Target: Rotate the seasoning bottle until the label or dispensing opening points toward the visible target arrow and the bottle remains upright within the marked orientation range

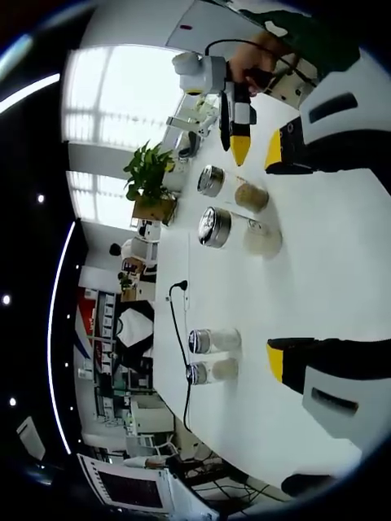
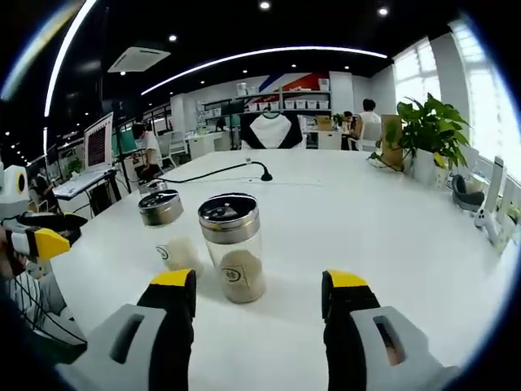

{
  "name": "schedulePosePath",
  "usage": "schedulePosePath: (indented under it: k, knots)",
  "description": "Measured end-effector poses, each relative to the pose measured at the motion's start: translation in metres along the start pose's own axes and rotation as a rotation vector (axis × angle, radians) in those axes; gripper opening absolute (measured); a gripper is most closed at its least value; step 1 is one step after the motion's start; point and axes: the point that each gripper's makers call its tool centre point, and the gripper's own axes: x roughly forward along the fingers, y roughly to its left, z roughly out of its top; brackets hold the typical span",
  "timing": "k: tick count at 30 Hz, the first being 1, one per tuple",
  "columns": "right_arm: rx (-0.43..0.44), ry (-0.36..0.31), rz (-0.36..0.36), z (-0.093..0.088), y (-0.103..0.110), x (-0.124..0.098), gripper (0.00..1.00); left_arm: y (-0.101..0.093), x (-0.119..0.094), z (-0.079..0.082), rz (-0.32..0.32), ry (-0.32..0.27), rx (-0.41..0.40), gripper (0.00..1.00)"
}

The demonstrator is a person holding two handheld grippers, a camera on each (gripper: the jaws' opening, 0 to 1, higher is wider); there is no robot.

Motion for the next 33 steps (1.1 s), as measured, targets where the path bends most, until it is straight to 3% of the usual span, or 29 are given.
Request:
schedulePosePath:
  k: [19,26,33]
  knots:
    - [-0.018,-0.011,-0.015,0.001,-0.003,-0.008,0.64,0.04,0.022,0.028,0.081,-0.046,0.038,0.86]
    - [-0.018,-0.008,-0.014,0.001,-0.004,-0.009,0.64,0.058,0.033,0.033,0.088,-0.061,-0.016,0.85]
    - [-0.03,-0.013,-0.011,0.002,-0.005,-0.011,0.63,0.071,0.05,0.033,0.086,-0.045,-0.005,0.84]
